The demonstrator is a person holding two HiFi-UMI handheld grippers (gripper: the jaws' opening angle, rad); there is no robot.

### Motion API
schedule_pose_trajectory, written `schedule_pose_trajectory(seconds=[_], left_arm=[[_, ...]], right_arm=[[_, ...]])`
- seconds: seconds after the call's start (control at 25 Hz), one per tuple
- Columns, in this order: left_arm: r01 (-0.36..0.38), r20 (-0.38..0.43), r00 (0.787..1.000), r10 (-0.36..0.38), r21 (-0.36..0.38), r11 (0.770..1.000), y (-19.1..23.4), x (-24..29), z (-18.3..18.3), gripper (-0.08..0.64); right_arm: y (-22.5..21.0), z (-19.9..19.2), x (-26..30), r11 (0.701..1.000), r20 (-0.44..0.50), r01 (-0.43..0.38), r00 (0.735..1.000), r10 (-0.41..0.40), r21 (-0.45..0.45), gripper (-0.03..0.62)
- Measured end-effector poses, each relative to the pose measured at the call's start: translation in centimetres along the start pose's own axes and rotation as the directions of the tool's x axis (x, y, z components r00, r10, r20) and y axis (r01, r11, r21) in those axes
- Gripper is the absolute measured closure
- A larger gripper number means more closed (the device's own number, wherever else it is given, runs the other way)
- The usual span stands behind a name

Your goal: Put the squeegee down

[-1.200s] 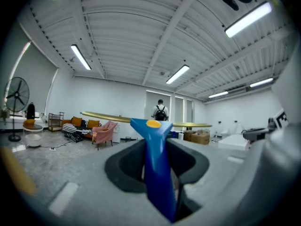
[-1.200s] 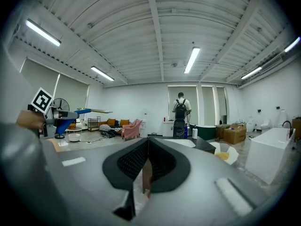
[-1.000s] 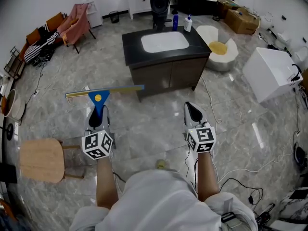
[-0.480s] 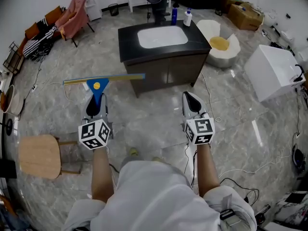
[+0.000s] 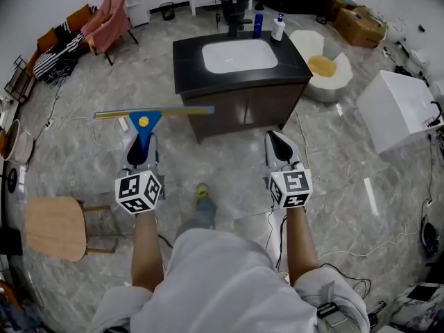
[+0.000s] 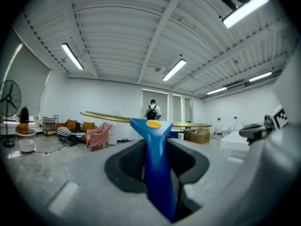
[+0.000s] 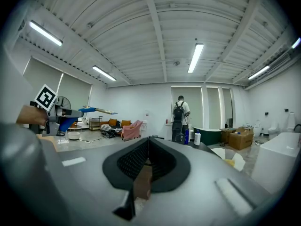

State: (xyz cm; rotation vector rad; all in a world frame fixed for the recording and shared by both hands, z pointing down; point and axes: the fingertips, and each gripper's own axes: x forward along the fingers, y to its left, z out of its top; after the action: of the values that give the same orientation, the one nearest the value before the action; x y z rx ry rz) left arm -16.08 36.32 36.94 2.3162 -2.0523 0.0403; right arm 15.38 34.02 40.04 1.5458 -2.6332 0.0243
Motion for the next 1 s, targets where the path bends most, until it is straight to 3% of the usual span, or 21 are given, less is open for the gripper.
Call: schedule_pose_trajectory(seconds=[0.24, 1.0], left_arm=[[0.013, -0.023, 1.0, -0.013, -0.019, 1.0, 2.6, 6.4, -1.0, 0.43], [0.06, -0.051, 0.997, -0.064, -0.074, 0.995, 15.5, 30.4, 0.3, 0.43]], right_arm=[[-1.2, -0.7, 6.2, 1.0, -0.03, 0.016, 0.999, -0.016, 0.015, 0.588], [-4.1, 2.5, 31.0, 0.995, -0.047, 0.083, 0.996, -0.081, 0.057, 0.588]])
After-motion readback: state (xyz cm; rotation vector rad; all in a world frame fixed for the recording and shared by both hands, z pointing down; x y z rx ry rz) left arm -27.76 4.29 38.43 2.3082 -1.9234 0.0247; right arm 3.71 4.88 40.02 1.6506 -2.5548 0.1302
